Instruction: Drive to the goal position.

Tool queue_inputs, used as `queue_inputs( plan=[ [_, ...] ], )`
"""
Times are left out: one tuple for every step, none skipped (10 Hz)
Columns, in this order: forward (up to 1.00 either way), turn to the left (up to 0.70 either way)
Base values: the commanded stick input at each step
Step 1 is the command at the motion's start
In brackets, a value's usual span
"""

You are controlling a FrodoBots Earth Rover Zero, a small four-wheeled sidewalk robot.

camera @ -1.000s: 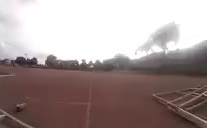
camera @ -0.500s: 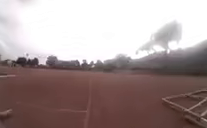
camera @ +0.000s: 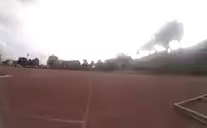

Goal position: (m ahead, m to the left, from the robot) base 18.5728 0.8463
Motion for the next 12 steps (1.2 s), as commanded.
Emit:
queue_inputs(
  plan=[
    [0.70, 0.00],
    [0.70, 0.00],
    [0.70, 0.00],
    [0.70, 0.00],
    [0.70, 0.00],
    [0.70, 0.00],
    [0.70, 0.00],
    [0.70, 0.00],
    [0.70, 0.00],
    [0.70, 0.00],
    [0.70, 0.00],
    [0.70, 0.00]
  ],
)
